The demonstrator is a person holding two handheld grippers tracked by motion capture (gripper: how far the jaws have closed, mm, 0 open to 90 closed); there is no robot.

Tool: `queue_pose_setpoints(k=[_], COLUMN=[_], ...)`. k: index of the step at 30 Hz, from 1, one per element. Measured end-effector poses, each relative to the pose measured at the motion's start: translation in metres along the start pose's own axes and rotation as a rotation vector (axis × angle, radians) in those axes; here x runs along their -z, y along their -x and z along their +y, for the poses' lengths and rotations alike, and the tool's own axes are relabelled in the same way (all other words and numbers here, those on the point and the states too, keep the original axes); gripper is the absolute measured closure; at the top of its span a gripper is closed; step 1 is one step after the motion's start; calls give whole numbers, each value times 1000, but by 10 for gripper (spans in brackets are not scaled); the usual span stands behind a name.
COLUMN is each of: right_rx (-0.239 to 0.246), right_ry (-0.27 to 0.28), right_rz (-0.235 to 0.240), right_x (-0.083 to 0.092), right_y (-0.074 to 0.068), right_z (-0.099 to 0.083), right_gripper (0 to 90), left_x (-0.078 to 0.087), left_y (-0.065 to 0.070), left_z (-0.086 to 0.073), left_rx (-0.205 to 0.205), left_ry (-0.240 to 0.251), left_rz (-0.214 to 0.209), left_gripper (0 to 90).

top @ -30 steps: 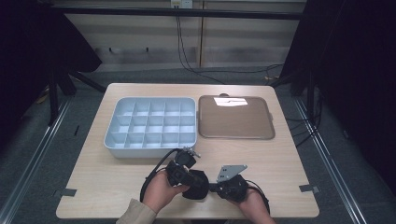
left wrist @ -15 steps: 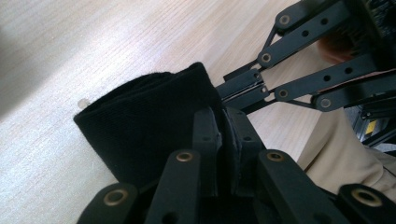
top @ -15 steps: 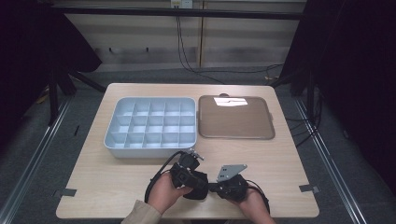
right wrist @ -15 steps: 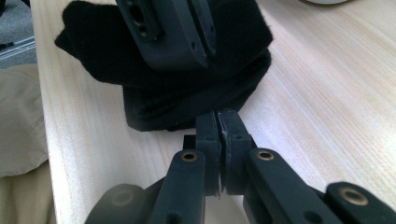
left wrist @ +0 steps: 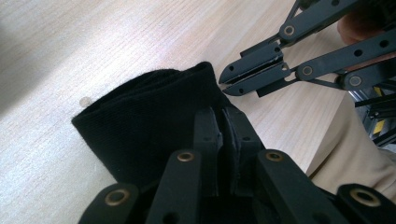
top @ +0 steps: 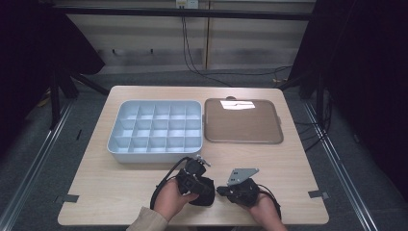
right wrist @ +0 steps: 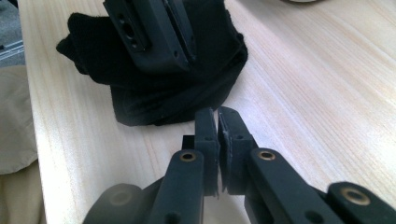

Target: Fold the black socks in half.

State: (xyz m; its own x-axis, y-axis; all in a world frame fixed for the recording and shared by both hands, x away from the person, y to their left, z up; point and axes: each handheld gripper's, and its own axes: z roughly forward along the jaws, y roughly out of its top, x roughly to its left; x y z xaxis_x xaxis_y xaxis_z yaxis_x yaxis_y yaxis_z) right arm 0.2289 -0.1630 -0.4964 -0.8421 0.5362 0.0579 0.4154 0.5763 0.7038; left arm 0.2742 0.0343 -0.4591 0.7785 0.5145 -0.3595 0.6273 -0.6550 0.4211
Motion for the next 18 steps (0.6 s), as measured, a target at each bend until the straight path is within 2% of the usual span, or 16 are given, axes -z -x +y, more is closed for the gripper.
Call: queue_pose_setpoints(k=[11,18], right_rx=[-10,-11], right_ry=[0,0], right_rz=[-15,-20], right_x=[4,5], right_y=[3,4], right_z=[-2,-3], right_gripper=[865,861], left_x=[-1,-3], left_y=[-1,0], left_z=[-1,1], left_rx=[-13,-24], left_ry=[-1,-19], left_rz=[24,35], left_gripper=[844,847])
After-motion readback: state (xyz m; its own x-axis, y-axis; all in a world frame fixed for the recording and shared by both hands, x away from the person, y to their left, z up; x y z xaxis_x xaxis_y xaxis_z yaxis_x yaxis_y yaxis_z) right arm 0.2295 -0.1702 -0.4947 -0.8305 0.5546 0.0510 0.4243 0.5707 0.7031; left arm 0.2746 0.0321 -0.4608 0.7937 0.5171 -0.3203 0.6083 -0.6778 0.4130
